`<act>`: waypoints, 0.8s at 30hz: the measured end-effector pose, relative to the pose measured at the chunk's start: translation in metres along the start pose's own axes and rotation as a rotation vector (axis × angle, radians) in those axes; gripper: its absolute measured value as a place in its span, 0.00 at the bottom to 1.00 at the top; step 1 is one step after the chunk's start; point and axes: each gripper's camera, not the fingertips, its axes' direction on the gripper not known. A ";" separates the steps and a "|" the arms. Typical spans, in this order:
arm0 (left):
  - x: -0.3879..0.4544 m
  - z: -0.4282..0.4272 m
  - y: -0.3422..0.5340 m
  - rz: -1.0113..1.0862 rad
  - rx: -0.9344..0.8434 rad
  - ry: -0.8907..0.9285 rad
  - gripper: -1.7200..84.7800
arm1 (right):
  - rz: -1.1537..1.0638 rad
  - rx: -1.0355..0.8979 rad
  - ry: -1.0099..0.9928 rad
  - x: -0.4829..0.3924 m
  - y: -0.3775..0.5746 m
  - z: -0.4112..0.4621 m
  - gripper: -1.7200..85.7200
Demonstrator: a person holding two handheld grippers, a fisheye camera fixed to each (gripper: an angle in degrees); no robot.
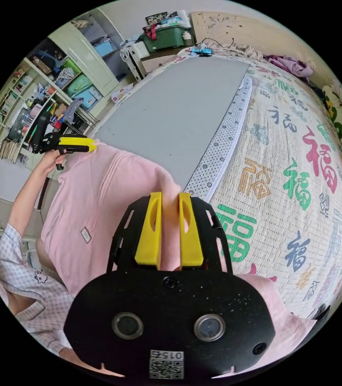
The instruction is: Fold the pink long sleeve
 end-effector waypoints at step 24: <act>0.196 -0.059 0.250 0.561 -0.009 0.005 0.18 | -0.541 -0.094 -0.022 0.098 0.299 0.066 0.23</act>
